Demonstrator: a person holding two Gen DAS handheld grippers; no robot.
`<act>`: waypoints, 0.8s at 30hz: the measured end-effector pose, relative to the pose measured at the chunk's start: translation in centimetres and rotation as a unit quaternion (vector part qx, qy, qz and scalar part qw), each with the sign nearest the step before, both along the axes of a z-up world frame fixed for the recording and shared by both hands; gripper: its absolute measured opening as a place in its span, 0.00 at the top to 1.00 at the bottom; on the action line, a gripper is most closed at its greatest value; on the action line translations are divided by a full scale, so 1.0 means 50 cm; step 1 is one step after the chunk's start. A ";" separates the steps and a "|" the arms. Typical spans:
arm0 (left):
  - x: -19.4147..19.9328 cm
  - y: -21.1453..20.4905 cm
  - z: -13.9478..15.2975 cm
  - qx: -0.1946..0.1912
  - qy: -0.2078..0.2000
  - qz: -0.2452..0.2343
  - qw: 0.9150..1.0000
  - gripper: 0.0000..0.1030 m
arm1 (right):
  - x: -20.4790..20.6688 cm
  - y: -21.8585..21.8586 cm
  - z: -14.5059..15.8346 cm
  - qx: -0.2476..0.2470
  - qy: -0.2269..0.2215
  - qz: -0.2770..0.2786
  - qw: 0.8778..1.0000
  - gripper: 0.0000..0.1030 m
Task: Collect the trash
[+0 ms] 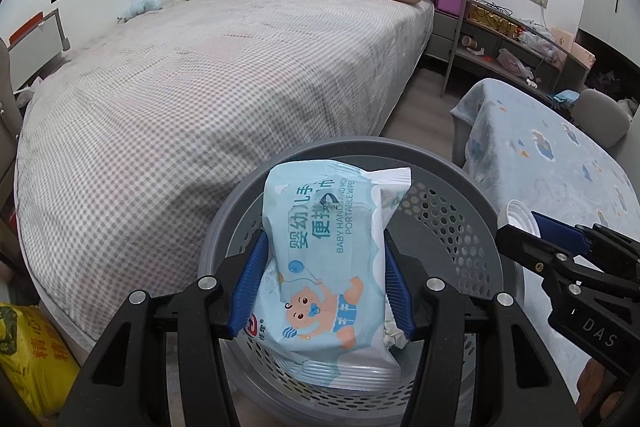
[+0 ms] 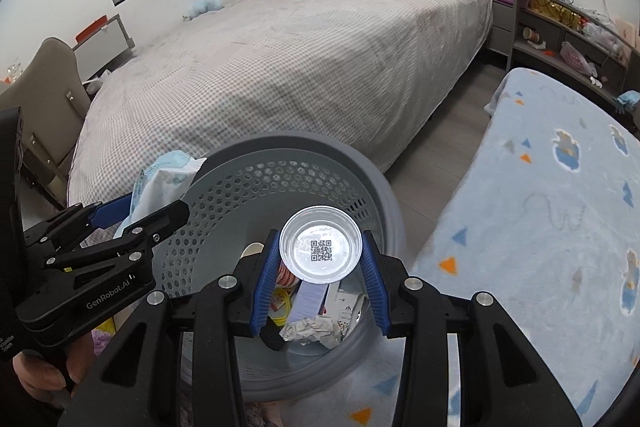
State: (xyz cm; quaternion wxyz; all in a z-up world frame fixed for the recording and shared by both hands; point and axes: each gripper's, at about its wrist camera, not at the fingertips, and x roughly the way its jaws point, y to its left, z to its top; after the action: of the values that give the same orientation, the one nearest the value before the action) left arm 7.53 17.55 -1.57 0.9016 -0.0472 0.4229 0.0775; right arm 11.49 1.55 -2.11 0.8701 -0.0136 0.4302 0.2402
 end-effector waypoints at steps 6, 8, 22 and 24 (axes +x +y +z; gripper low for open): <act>-0.004 0.006 -0.002 -0.003 -0.002 0.004 1.000 0.45 | 0.003 0.011 0.004 0.001 -0.005 0.007 1.000 0.57; -0.006 0.007 -0.002 -0.001 -0.003 0.008 1.000 0.36 | 0.002 0.009 0.006 0.004 -0.006 0.008 1.000 0.40; -0.013 0.007 0.004 0.008 -0.009 0.017 1.000 0.34 | -0.006 0.000 0.005 0.006 -0.008 -0.001 1.000 0.32; -0.013 0.007 0.004 0.008 -0.009 0.017 1.000 0.33 | -0.005 -0.001 0.005 0.007 -0.008 -0.002 1.000 0.32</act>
State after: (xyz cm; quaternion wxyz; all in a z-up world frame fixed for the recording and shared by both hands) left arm 6.88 17.91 -1.36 0.9043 -0.0476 0.4133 0.0956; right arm 11.22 1.48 -1.84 0.8740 -0.0088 0.4218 0.2412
